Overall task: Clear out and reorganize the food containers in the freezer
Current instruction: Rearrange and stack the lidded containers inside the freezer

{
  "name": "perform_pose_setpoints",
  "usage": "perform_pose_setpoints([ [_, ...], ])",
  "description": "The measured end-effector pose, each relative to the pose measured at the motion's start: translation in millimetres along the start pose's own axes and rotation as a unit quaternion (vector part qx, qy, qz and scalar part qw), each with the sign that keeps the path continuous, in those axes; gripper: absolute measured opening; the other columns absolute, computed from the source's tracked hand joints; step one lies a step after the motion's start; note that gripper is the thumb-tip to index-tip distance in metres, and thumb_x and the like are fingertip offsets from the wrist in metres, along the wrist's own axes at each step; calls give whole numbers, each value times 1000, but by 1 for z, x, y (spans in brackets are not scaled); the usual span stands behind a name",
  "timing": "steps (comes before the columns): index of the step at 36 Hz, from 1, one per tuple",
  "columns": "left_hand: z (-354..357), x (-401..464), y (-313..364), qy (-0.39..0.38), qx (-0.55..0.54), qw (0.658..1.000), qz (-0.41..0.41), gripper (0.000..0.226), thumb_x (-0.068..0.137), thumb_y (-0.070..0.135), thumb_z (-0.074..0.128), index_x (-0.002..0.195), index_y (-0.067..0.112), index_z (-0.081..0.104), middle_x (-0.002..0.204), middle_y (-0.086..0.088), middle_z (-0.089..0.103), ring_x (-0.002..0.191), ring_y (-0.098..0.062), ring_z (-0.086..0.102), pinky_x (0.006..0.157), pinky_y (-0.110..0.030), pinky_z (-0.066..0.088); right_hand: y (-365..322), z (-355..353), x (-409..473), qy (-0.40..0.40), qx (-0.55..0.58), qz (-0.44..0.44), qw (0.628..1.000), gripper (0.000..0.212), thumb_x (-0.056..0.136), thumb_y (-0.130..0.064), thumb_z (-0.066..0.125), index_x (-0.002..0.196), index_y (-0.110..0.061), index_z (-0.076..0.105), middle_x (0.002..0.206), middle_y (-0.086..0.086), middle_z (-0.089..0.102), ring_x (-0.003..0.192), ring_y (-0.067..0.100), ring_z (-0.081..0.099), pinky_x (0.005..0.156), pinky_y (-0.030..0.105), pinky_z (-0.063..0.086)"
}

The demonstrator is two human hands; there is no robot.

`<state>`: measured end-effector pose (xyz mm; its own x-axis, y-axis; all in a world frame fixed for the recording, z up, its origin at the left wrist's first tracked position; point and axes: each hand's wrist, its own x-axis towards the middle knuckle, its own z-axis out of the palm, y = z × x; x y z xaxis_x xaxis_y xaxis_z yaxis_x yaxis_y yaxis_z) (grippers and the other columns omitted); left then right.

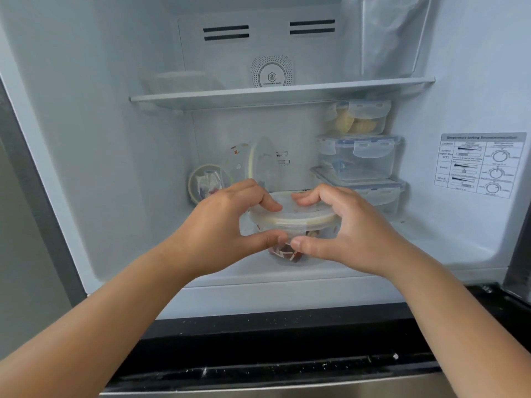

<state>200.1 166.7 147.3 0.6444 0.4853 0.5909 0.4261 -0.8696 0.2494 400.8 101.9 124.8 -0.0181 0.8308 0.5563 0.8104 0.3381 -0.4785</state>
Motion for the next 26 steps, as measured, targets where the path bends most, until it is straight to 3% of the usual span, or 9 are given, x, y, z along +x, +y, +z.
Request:
perform_pose_setpoints([
  [8,-1,1,1,-9,-40,999,-23,50,64,59,62,100,26,67,98,16,62,95,-3,58,87,-30,48,-1,0,0,-5,16,16,1000,61,53,-63,69,108,-41,54,122,-22,51,117,-4,42,89,16,36],
  [14,-2,4,5,-14,-67,998,-18,49,57,64,64,95,32,67,95,19,61,96,-1,58,83,-23,50,-5,-10,-8,-13,-15,24,1000,64,52,-70,64,109,-45,51,124,-27,49,117,-4,40,94,25,39],
  [19,5,11,17,-31,-58,998,5,42,61,53,76,97,33,67,98,18,61,96,3,57,81,-20,49,-8,-22,-21,5,-96,18,995,63,56,-76,55,112,-50,45,125,-32,43,120,-1,31,95,25,26],
  [23,13,21,28,-47,-67,997,17,38,66,43,79,100,31,68,95,21,58,96,3,54,83,-20,47,-12,-30,-28,24,-161,-12,987,67,59,-78,41,117,-44,48,108,-44,32,115,-16,18,105,24,13],
  [26,17,30,35,-64,-71,995,18,37,67,40,80,101,31,68,96,19,58,93,-1,55,85,-24,46,-17,-33,-31,32,-200,-18,979,58,70,-72,46,119,-41,49,110,-36,39,115,-11,29,109,30,14],
])
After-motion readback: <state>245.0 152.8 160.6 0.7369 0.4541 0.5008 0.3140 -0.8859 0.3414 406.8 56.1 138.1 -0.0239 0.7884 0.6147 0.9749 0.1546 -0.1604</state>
